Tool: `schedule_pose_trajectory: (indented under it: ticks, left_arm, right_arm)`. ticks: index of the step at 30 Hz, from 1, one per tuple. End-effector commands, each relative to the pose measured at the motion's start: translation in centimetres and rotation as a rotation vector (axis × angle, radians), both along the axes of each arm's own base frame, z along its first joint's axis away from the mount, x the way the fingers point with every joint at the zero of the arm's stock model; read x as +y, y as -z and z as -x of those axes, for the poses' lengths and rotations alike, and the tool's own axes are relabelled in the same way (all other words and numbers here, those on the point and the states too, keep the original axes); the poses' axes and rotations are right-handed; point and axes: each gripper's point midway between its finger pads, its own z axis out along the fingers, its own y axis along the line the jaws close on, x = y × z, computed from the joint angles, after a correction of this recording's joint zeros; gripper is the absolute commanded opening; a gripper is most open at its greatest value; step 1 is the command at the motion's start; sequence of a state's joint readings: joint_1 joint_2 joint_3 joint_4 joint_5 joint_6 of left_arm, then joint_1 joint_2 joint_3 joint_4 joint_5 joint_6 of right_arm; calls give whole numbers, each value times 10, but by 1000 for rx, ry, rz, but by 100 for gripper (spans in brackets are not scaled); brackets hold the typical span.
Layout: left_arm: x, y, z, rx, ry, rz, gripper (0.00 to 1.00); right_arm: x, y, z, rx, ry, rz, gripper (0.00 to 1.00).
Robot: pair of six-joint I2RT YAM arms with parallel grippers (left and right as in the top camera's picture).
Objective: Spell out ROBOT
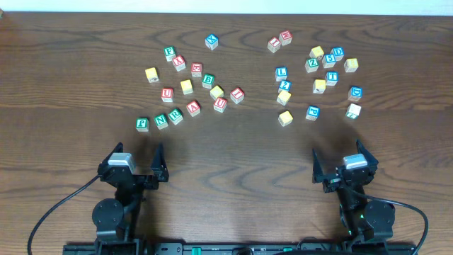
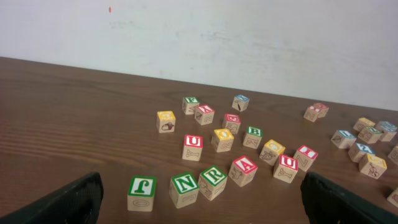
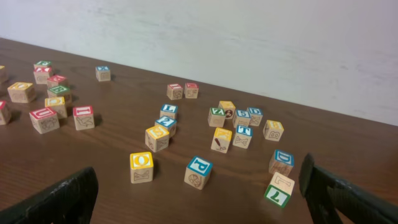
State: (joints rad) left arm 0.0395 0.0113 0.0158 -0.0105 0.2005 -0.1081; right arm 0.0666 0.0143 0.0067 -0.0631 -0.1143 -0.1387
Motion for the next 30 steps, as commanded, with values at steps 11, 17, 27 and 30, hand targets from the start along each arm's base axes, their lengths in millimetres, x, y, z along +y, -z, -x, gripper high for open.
schedule_pose_trajectory:
  ticks: [11, 17, 27, 30]
  left_arm:
    - [-2, 14, 1, 47, 11, 6, 100]
    - [-2, 14, 1, 47, 11, 6, 100]
    - [-2, 14, 1, 47, 11, 6, 100]
    - [-2, 14, 1, 47, 11, 6, 100]
  right_arm:
    - [2, 0, 1, 0, -5, -11, 99]
    - [2, 0, 1, 0, -5, -11, 99]
    - [5, 0, 1, 3, -17, -11, 99]
    - [5, 1, 1, 4, -19, -10, 99]
